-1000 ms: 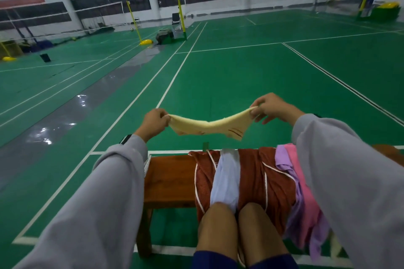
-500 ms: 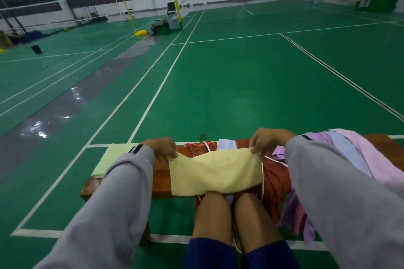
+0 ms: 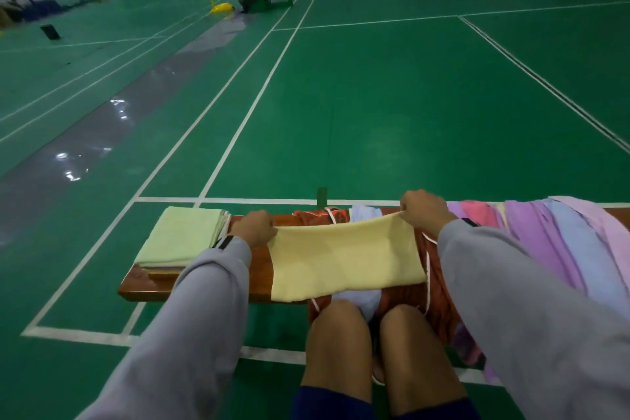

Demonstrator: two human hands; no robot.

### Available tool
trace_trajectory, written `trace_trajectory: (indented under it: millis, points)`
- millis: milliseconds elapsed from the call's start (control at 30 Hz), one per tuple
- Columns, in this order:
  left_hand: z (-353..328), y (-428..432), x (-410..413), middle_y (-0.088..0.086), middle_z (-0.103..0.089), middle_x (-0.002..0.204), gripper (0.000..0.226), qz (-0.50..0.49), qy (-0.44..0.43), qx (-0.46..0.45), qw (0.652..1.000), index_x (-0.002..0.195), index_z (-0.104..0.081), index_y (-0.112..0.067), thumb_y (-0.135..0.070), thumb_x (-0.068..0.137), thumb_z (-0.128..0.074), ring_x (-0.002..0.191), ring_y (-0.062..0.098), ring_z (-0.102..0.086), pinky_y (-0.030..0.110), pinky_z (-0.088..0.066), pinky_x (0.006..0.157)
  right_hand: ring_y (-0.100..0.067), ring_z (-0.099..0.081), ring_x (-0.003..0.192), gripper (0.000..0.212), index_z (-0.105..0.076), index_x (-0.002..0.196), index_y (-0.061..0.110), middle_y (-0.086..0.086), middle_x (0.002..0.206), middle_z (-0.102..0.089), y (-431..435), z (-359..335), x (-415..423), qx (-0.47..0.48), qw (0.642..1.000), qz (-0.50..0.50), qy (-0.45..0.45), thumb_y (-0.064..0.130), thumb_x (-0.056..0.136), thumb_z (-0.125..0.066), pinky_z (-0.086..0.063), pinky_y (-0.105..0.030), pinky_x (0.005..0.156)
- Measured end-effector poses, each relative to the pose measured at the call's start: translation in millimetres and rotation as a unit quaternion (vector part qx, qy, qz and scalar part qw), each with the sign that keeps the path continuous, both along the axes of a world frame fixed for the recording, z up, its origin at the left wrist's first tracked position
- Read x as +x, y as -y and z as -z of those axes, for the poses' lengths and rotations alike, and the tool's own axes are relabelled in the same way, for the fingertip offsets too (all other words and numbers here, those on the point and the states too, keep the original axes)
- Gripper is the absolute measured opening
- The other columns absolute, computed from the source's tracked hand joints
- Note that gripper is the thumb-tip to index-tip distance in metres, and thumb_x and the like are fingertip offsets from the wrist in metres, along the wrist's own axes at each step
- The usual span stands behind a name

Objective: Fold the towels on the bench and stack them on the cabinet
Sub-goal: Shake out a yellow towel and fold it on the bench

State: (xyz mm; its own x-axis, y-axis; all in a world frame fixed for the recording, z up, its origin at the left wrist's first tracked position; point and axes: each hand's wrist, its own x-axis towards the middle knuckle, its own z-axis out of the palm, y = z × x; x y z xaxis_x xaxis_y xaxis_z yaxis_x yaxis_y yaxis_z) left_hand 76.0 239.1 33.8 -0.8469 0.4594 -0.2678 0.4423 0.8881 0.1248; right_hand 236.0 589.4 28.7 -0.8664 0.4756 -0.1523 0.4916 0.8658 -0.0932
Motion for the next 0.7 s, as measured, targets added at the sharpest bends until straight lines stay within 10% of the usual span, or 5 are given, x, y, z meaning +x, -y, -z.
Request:
trace_trajectory:
  millis: [333, 467, 700]
  points:
    - [47, 0, -7, 0.006, -0.069, 0.097, 0.024, -0.095, 0.129, 0.024, 0.987, 0.102, -0.062, -0.014, -0.038, 0.102, -0.057, 0.088, 0.024, -0.066, 0.037, -0.057, 0.083, -0.033, -0.065, 0.104, 0.031, -0.056, 0.12, 0.013, -0.011, 0.118, -0.061, 15, 34, -18, 0.034, 0.998, -0.037, 0.023, 0.008, 0.09, -0.049, -0.05, -0.04, 0.08]
    - [47, -1, 4, 0.014, -0.074, 0.094, 0.045, -0.249, 0.355, 0.072, 0.898, 0.11, -0.055, -0.006, -0.049, 0.098, -0.062, 0.081, 0.026, -0.07, 0.039, -0.061, 0.076, -0.035, -0.063, 0.092, 0.021, -0.055, 0.11, 0.011, -0.011, 0.115, -0.05, 38, 38, -29, -0.006, 0.998, -0.066, 0.014, 0.008, 0.09, -0.049, -0.05, -0.038, 0.074]
    - [64, 4, 21, 0.01, -0.065, 0.108, 0.076, -0.345, 0.433, 0.19, 0.81, 0.135, -0.049, -0.011, -0.029, 0.074, -0.091, 0.102, 0.031, -0.064, 0.05, -0.056, 0.095, -0.028, -0.066, 0.089, 0.021, -0.071, 0.097, 0.011, -0.006, 0.096, -0.066, 103, 44, -57, -0.167, 0.984, -0.056, -0.004, 0.008, 0.089, -0.052, -0.055, -0.037, 0.076]
